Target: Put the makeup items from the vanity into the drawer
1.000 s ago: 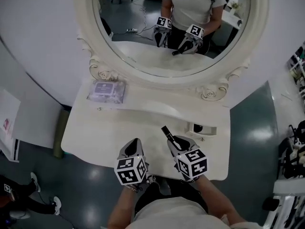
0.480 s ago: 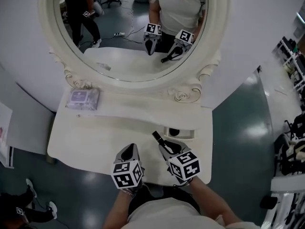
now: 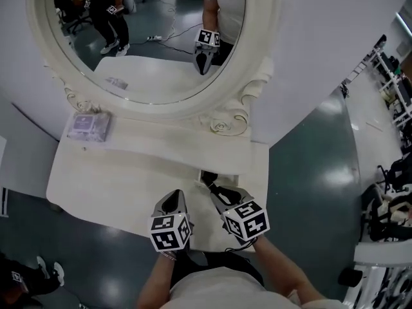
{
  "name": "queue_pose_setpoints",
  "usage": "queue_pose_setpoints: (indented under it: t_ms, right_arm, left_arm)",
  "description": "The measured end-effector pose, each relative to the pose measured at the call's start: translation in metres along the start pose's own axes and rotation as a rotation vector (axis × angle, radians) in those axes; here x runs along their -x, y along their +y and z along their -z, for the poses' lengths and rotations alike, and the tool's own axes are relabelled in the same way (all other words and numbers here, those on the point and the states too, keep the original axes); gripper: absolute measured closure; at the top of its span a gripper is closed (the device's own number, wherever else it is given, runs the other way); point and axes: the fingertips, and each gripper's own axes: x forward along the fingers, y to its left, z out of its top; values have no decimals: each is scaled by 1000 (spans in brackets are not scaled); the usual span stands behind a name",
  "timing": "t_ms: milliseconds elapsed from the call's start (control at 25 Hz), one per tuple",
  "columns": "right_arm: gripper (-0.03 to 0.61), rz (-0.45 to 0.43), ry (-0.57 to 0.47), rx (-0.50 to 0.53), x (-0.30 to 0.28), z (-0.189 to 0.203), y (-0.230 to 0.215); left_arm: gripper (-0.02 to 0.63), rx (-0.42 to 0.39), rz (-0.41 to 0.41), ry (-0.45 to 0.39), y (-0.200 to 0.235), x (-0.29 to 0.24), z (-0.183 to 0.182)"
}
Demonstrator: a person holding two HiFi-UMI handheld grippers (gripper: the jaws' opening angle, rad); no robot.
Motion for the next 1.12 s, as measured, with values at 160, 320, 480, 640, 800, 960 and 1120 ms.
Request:
queue_pose_setpoints:
  t_ms: [160,320,480,640,800,960,1120]
  right_arm:
    - [479,-5,17,14,7,6,-13]
    - [479,-11,35,38,9,11,-22]
    - [479,-22,56,64,9,13,-26]
    - [479,-22,84,102,6,15,-30]
    - [479,-28,102,119,2,17,-32]
    - [479,-31,115,129,-1,19,-36]
    - [477,-19,93,123,-1,14,-41]
  left_arm:
    - [609,10,-7,10,-14,-6,10]
    - [609,16,-15,9,-24,-10,16]
    - [607,18,-24,5,-29,-12,18]
    - [609,24,-39,4,-31,-11,21]
    - [608,33,-55,8,-29,-11,25]
    - [609,43,-68,11,-27,-11,27]
    - [609,45,-74,16,-26,-13,29]
